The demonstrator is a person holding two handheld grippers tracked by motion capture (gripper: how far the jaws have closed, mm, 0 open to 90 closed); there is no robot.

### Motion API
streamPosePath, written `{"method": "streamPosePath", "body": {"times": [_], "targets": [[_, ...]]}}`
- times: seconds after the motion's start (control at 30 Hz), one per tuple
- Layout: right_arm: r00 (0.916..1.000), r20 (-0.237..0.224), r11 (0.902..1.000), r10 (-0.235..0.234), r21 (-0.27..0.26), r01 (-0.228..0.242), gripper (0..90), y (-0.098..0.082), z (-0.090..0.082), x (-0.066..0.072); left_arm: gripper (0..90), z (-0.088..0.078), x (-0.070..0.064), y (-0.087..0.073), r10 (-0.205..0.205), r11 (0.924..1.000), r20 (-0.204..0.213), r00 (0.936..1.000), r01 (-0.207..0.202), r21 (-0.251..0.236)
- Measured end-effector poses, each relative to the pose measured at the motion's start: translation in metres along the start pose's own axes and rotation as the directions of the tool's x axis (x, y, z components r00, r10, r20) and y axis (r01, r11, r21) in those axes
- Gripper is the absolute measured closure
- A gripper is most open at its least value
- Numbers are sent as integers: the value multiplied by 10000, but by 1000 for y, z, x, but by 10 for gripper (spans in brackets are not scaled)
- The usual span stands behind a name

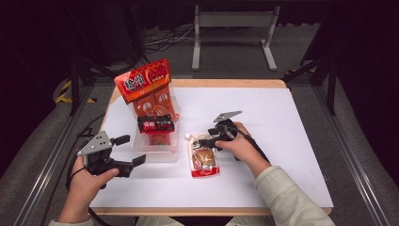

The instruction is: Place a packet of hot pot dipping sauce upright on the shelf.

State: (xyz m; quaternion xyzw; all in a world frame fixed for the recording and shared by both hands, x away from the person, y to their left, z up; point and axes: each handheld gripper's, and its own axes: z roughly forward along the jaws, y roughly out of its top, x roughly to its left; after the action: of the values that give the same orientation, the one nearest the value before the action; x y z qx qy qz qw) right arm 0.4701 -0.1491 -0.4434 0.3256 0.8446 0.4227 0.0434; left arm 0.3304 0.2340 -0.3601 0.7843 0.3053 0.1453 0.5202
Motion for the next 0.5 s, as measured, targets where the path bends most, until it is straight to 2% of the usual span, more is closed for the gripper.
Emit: {"method": "streamPosePath", "body": {"times": [0.07,0.2,0.5], "targets": [[9999,-79,9997,73,222,-71,254,-1,3,1,86,0,0,0,-64,10000,-8,10000,64,11],[9991,69,9981,-407,464,403,245,0,5,5,86,1,1,0,-22,10000,-22,10000,22,10],[9962,224,9941,-838,712,820,258,1,6,8,86,1,1,-1,-48,10000,-4,10000,48,27]]}}
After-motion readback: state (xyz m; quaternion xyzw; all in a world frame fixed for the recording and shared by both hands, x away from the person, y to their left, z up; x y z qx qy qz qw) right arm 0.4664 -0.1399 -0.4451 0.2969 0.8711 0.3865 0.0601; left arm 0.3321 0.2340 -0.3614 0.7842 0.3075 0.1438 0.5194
